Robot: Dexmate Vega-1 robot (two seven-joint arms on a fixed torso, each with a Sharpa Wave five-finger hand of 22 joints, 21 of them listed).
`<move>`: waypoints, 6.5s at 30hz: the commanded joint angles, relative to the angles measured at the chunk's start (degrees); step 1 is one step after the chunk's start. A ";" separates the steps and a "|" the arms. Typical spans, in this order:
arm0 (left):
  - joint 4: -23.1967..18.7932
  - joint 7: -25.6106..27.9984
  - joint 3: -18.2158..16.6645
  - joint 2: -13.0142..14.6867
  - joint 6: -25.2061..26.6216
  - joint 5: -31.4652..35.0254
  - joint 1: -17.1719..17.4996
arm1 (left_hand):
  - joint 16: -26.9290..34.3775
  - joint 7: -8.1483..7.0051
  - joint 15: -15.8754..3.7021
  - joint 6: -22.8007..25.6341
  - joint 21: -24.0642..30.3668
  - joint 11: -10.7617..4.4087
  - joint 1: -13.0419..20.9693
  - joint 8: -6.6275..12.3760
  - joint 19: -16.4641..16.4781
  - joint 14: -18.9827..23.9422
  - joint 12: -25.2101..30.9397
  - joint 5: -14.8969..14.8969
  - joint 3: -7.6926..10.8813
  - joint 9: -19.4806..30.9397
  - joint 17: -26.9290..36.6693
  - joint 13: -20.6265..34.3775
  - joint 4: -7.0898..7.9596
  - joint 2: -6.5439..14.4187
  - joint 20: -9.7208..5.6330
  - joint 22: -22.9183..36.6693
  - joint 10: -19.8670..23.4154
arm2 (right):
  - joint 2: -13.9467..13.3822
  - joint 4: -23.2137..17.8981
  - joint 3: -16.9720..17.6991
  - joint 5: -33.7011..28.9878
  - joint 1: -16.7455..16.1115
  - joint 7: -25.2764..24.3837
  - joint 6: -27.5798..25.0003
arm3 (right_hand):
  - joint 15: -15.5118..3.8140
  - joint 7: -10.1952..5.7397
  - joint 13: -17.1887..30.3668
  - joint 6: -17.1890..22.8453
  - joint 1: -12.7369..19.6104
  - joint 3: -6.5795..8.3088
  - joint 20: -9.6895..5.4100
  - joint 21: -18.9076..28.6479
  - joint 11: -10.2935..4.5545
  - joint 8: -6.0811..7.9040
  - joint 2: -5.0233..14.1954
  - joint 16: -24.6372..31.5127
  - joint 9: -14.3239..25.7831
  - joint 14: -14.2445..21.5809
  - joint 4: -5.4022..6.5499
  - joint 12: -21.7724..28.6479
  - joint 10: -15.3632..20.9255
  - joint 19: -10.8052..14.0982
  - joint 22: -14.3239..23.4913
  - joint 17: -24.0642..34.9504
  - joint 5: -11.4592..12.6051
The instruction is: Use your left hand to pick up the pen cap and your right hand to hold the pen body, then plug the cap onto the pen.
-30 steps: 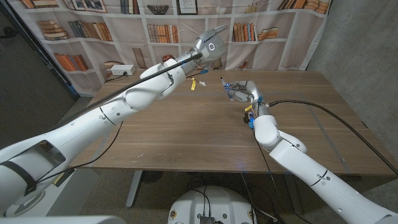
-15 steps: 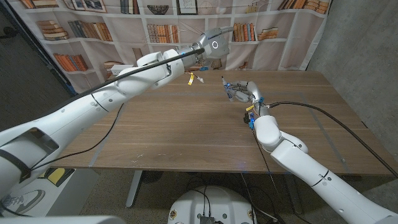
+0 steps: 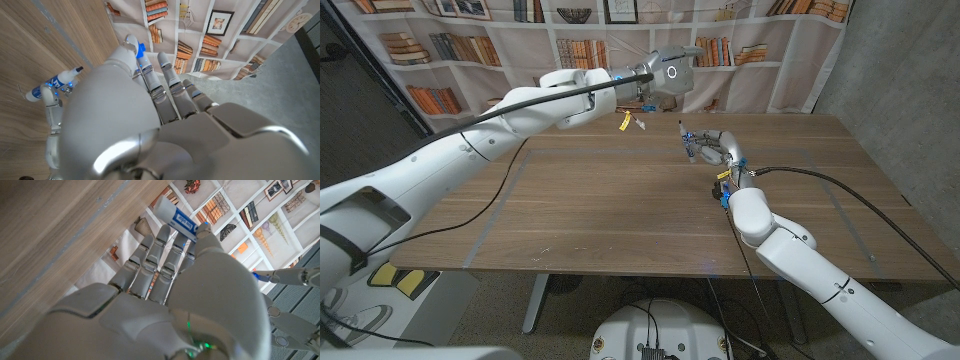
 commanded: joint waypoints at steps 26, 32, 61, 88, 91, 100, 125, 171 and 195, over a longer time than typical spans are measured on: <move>8.20 18.78 2.38 -1.94 1.21 1.66 0.25 | 0.04 -0.60 -6.57 0.30 0.00 -2.80 0.41 0.87 0.30 0.19 0.40 0.25 3.01 -0.02 0.22 4.12 2.05 -0.07 -4.65 0.15 3.21 | 1.11 2.01 3.57 13.72 -0.86 6.80 9.99 | -5.26 -2.50 0.15 3.27 0.11 1.40 -5.76 -0.01 -4.07 0.12 0.71 0.00 0.08 0.74 0.87 0.35 4.82 0.52 0.18 0.03 0.14; 8.76 20.17 2.64 -2.25 0.96 1.46 -0.17 | 0.05 -0.94 -6.61 0.24 0.00 -2.81 0.36 0.92 0.31 0.26 0.26 0.25 3.14 -0.04 0.24 4.02 2.08 -0.12 -4.52 0.15 3.04 | 1.29 2.12 3.67 15.92 -0.80 7.97 10.56 | -5.22 -2.51 0.12 3.22 0.07 1.43 -5.75 0.00 -4.08 0.09 0.73 0.00 0.08 0.78 0.89 0.34 4.83 0.53 0.18 0.02 0.13; 7.91 18.92 2.53 -0.61 0.07 1.87 -0.02 | -0.07 -1.10 -6.61 0.16 -0.02 -2.77 0.08 1.18 0.41 0.10 0.17 0.22 3.64 -0.09 0.17 3.91 2.19 -0.36 -4.26 0.16 3.05 | 0.53 2.63 3.48 18.71 -0.33 9.19 10.49 | -5.24 -2.49 0.09 3.08 0.06 1.62 -5.74 -0.02 -4.09 -0.09 0.70 -0.02 0.10 0.98 0.75 0.35 4.86 0.52 0.19 -0.01 0.05; 10.03 19.20 2.79 -0.74 -0.08 2.07 -0.25 | -0.04 -1.00 -6.64 0.27 -0.03 -2.79 -0.01 1.45 0.42 0.13 0.23 0.19 3.98 -0.11 0.19 3.97 2.22 -0.45 -4.21 0.16 3.05 | 0.53 3.36 2.68 19.63 1.13 9.90 9.71 | -5.18 -2.52 0.15 3.08 -0.17 1.74 -5.63 -0.02 -4.11 -0.16 0.67 -0.14 0.12 0.93 0.79 0.41 4.93 0.57 0.19 -0.09 0.02; 10.00 19.31 2.79 -0.58 -0.04 2.05 -0.11 | -0.05 -1.03 -6.66 0.26 -0.03 -2.80 -0.02 1.47 0.43 0.12 0.22 0.18 4.00 -0.11 0.19 3.94 2.23 -0.44 -4.23 0.16 3.06 | 0.76 3.32 2.71 19.85 1.08 9.65 9.66 | -5.16 -2.52 0.14 3.08 -0.19 1.76 -5.62 -0.02 -4.11 -0.17 0.71 -0.11 0.12 0.99 0.80 0.41 4.93 0.55 0.19 -0.08 0.02; 10.90 21.62 3.17 -0.78 -0.24 1.88 0.08 | -0.08 -1.10 -6.63 0.10 -0.03 -2.79 -0.04 1.45 0.44 0.06 0.18 0.19 4.12 -0.11 0.18 3.90 2.24 -0.43 -4.11 0.16 3.02 | 0.97 2.97 2.49 19.73 1.08 9.44 9.83 | -5.27 -2.51 0.10 3.07 -0.11 1.84 -5.59 -0.02 -4.12 -0.19 0.69 -0.10 0.13 1.06 0.71 0.37 4.89 0.57 0.19 -0.07 0.02; 11.32 23.17 3.49 -0.64 -0.33 1.69 0.31 | -0.02 -1.14 -6.58 0.27 0.01 -2.79 -0.16 1.65 0.58 -0.09 0.16 0.13 4.18 -0.12 0.22 3.83 2.28 -0.48 -3.88 0.17 3.08 | 0.93 2.87 2.17 19.77 1.10 9.48 9.49 | -5.18 -2.51 0.16 3.08 -0.39 1.92 -5.49 -0.01 -4.15 -0.23 0.68 -0.14 0.15 1.08 0.78 0.42 4.92 0.64 0.19 -0.10 -0.03; 11.18 22.17 2.93 -0.18 0.64 1.06 1.78 | 0.03 -1.16 -6.63 0.27 -0.03 -2.82 -0.15 1.91 0.55 -0.23 0.16 0.11 4.32 -0.14 0.24 3.75 2.21 -0.57 -3.78 0.17 3.16 | 0.93 2.79 2.54 20.06 0.58 9.16 9.90 | -5.10 -2.52 0.21 3.10 -0.64 2.22 -5.45 -0.02 -4.14 -0.32 0.75 -0.19 0.18 1.07 0.77 0.45 4.90 0.63 0.19 -0.12 -0.01; 10.55 23.31 3.33 0.33 -0.28 1.03 2.34 | 0.07 -1.32 -6.61 0.30 -0.05 -2.90 -0.18 2.06 0.49 -0.26 0.19 0.11 4.43 -0.17 0.25 3.73 2.22 -0.55 -3.78 0.17 3.30 | 0.85 1.85 2.54 19.36 0.03 8.44 9.85 | -5.16 -2.53 0.20 3.09 -0.71 2.40 -5.40 -0.05 -4.15 -0.35 0.72 -0.24 0.20 1.02 0.70 0.42 4.86 0.61 0.19 -0.15 0.01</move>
